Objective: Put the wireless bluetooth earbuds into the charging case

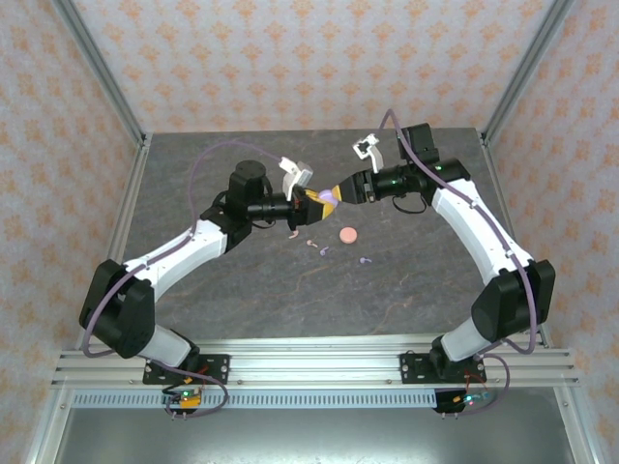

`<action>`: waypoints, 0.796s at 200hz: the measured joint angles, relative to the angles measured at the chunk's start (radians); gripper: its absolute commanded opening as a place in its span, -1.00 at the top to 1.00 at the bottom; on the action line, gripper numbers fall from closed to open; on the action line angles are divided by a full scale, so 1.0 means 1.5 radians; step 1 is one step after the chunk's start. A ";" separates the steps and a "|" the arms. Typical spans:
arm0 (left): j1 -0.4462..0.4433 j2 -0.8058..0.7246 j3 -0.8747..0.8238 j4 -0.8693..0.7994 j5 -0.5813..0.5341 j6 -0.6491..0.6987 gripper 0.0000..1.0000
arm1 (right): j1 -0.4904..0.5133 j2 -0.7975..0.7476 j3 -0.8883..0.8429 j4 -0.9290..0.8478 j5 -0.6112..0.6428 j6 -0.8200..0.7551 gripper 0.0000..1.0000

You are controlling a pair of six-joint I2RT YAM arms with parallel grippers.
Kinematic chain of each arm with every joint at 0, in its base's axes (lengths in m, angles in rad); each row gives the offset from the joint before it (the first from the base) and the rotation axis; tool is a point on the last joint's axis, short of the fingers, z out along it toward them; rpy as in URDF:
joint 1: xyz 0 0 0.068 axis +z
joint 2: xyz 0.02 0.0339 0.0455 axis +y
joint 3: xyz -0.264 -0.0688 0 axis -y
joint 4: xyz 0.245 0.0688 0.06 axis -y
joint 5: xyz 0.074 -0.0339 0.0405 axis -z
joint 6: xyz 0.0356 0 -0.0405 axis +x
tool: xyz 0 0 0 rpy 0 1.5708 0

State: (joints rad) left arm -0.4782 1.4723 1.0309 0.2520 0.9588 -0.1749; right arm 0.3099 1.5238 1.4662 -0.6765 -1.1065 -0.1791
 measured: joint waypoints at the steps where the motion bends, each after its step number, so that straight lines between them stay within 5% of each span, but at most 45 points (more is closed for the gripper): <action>1: 0.000 0.000 0.000 0.000 -0.001 0.002 0.89 | 0.000 -0.001 0.000 0.000 0.001 0.000 -0.12; 159: -0.026 -0.022 -0.030 0.017 -0.047 0.108 0.95 | 0.010 -0.013 0.002 -0.004 0.065 0.016 -0.17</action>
State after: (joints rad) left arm -0.5171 1.4387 0.9863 0.2779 0.8879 -0.0135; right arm 0.3248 1.5040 1.4689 -0.6827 -1.0096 -0.1547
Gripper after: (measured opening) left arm 0.218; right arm 0.583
